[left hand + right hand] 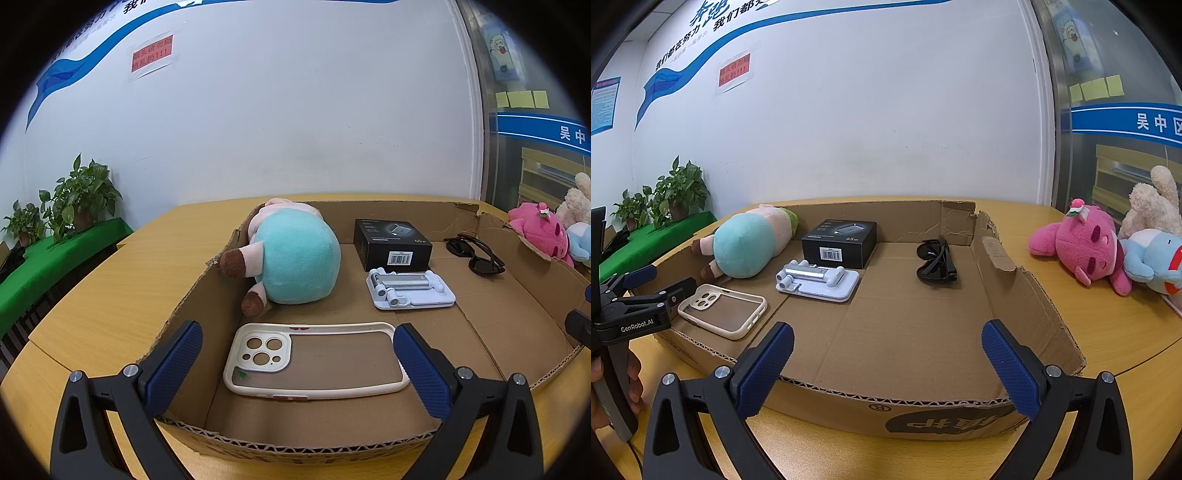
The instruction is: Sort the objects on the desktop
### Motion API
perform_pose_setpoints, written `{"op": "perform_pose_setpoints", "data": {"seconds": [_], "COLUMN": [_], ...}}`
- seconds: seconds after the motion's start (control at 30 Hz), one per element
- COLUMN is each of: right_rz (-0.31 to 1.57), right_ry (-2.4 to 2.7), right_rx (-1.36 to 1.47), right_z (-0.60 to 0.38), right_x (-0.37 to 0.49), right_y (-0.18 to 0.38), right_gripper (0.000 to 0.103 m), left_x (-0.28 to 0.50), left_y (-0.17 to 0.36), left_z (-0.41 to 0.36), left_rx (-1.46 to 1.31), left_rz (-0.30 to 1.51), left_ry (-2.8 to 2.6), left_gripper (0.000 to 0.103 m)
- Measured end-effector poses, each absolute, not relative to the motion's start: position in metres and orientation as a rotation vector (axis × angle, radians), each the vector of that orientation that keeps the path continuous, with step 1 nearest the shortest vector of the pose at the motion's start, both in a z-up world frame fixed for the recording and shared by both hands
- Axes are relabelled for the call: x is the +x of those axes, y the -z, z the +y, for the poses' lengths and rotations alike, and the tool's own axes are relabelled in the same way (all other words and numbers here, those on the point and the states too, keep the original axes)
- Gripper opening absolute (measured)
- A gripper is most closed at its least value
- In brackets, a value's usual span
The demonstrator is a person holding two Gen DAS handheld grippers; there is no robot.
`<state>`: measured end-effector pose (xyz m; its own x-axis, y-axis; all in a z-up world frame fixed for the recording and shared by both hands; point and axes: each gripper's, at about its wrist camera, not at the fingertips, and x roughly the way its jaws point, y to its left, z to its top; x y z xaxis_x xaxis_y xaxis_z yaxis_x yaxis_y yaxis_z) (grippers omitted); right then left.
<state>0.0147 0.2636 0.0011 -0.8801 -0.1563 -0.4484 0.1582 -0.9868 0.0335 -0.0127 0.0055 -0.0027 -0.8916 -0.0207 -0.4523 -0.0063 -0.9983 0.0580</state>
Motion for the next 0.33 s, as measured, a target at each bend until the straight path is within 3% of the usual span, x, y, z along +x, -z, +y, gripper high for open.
{"op": "perform_pose_setpoints", "data": {"seconds": [0.33], "right_rz": [0.006], "right_ry": [2.898], "right_rx": [0.692], "right_z": [0.2636], "right_x": [0.0146], "right_y": [-0.0013], "right_gripper": [0.103], "left_x": [-0.0134], "left_y": [0.0025], "left_z": [0.0052], "left_rx": [0.731], "left_rz": [-0.091], "left_ry": [3.047], "left_gripper": [0.103]}}
